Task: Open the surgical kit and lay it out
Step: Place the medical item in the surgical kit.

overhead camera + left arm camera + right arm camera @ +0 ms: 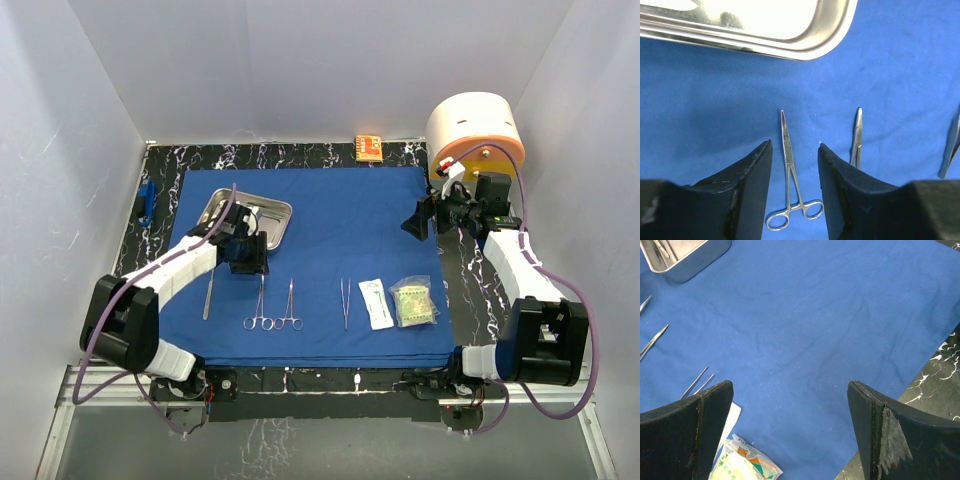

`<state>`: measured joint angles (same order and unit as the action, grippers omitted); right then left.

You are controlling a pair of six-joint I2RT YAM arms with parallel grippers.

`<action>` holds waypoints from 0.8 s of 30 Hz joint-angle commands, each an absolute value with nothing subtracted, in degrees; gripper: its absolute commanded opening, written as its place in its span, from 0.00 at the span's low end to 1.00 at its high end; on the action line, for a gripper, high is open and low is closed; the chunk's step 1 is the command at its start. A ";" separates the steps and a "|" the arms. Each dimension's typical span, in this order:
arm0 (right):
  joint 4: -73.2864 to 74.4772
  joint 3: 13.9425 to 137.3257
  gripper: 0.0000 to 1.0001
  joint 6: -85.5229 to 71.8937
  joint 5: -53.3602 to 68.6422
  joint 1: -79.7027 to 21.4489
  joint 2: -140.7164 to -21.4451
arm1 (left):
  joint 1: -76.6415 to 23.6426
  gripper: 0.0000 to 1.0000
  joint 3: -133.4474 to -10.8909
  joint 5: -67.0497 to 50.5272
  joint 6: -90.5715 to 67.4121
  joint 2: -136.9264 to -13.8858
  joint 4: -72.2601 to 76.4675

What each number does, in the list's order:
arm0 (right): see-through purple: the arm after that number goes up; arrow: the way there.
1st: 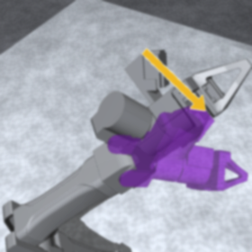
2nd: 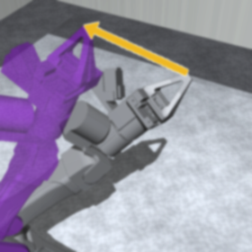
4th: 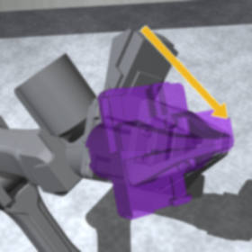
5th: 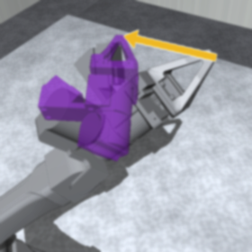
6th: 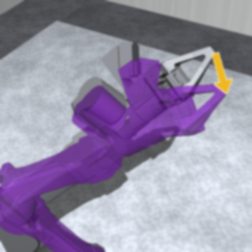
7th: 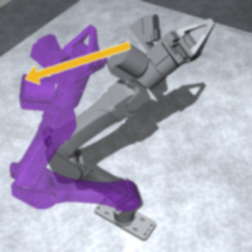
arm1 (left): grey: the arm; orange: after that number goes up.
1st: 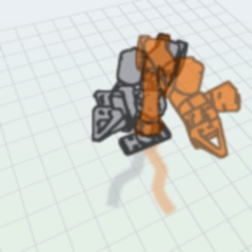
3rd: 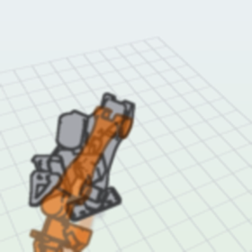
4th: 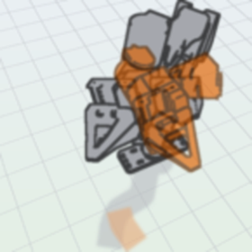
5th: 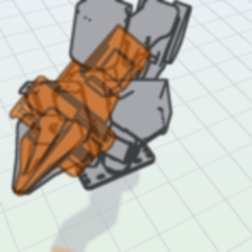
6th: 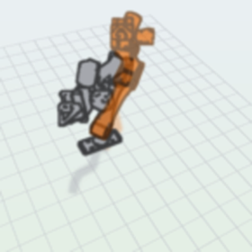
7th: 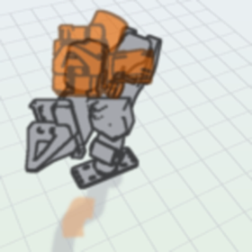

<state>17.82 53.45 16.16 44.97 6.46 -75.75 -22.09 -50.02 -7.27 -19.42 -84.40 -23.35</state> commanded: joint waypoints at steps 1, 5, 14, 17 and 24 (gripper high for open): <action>15.57 54.79 0.98 15.21 45.77 6.61 -75.10 | -22.04 0.44 -51.76 -7.32 -17.12 -79.01 -23.66; 17.53 57.92 0.98 14.13 44.66 6.67 -75.84 | -21.23 0.51 -54.59 -7.78 -14.62 -76.78 -23.17; 24.56 66.73 0.98 15.34 38.89 5.21 -79.80 | -17.85 0.60 -61.14 -7.60 -7.04 -74.03 -23.65; 24.83 67.89 0.98 16.46 36.79 3.02 -80.23 | -15.21 0.63 -61.57 -9.33 -7.03 -73.94 -23.68; 22.56 67.19 0.98 17.73 35.11 0.27 -80.61 | -9.52 0.83 -65.36 -9.92 -6.77 -76.32 -24.91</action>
